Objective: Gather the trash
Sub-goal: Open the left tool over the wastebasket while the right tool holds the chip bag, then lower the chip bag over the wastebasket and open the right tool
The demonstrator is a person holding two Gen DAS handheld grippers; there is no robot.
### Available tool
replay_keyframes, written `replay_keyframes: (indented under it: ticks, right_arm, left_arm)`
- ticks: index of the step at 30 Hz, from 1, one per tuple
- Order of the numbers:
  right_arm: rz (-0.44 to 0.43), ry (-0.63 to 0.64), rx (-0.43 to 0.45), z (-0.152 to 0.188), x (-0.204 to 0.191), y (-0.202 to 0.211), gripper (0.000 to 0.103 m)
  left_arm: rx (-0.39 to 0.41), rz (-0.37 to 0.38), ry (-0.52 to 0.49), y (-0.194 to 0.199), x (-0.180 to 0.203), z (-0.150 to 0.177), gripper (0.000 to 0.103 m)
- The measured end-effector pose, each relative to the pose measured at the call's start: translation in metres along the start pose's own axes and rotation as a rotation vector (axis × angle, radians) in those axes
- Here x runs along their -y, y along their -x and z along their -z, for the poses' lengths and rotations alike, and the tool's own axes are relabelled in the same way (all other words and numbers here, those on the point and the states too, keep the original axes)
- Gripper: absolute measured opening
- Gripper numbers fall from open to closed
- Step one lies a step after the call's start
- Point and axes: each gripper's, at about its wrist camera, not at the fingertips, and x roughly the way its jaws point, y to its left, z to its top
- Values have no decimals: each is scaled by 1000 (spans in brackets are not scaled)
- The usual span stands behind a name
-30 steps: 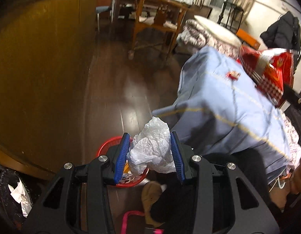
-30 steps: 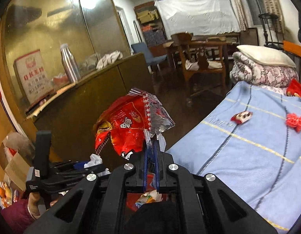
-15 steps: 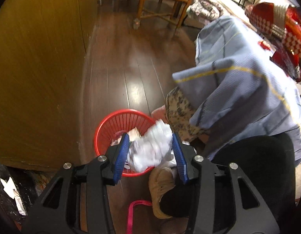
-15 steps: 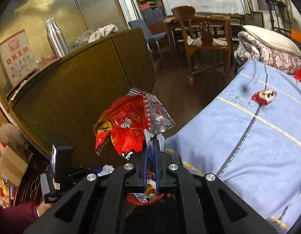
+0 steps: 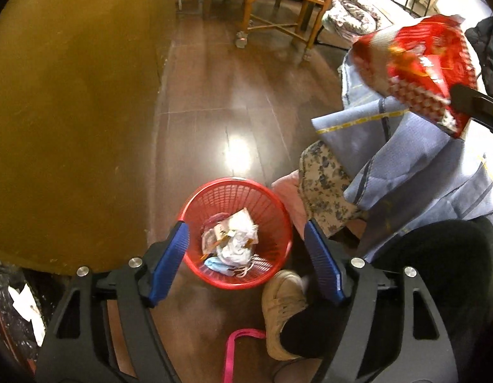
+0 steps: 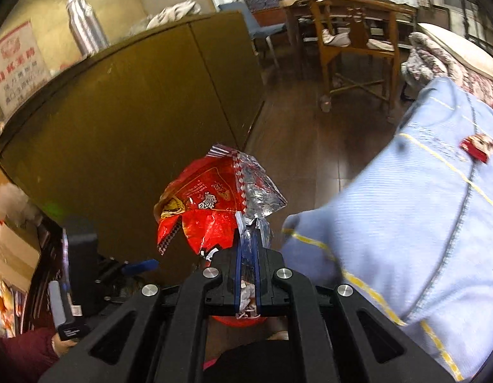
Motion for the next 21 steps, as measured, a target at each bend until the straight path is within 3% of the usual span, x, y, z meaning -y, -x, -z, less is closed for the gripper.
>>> replay_keyframes:
  ticks: [14, 15, 16, 17, 21]
  right_arm:
    - [19, 103, -230, -16, -42, -83, 11]
    - [20, 108, -237, -19, -45, -88, 14]
    - [18, 109, -241, -21, -46, -91, 30]
    - [20, 108, -234, -22, -46, -91, 39]
    - [11, 103, -212, -20, -45, -87, 39]
  left_arm:
    - [-36, -62, 12, 6, -23, 27, 79]
    - [-39, -60, 17, 5, -25, 28, 79]
    - [-41, -58, 20, 6, -26, 27, 79]
    - [-43, -56, 23, 6, -27, 27, 79]
    - [-39, -54, 26, 7, -25, 27, 79]
